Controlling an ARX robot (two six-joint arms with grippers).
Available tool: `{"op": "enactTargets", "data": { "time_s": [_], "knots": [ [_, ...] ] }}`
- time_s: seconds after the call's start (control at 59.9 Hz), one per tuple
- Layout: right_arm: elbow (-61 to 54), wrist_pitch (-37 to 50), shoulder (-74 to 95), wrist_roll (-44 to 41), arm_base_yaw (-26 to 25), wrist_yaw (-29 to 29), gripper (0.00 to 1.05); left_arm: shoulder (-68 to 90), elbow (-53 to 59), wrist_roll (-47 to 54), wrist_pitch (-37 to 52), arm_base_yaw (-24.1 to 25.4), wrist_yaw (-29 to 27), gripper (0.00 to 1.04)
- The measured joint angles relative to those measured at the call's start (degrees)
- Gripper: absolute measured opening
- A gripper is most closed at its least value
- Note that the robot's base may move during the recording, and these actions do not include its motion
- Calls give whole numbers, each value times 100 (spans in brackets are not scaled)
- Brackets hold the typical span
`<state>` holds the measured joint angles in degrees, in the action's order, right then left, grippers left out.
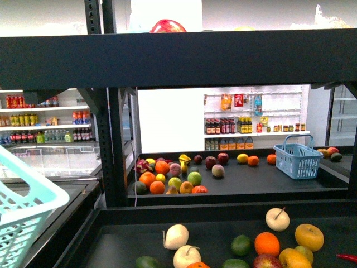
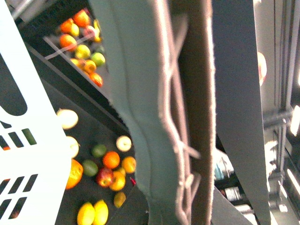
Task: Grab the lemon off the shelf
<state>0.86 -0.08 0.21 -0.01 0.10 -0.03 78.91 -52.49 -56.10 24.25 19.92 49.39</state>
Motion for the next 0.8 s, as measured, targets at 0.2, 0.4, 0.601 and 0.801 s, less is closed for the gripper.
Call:
{"op": "enactTargets", "data": {
  "time_s": [0.2, 0.4, 0.601, 0.801],
  "knots": [
    [0, 0, 0, 2, 0, 0, 97, -11, 315, 153, 313, -807, 68, 9],
    [0, 0, 0, 0, 0, 0, 97, 485, 225, 369, 780, -1847, -254, 9],
    [0, 0, 0, 0, 0, 0, 97, 1445, -278, 188, 1143, -3086, -647, 9],
    [0, 0, 0, 0, 0, -2, 97, 1982, -911, 96, 1432, -3759, -852, 9]
  ]
}}
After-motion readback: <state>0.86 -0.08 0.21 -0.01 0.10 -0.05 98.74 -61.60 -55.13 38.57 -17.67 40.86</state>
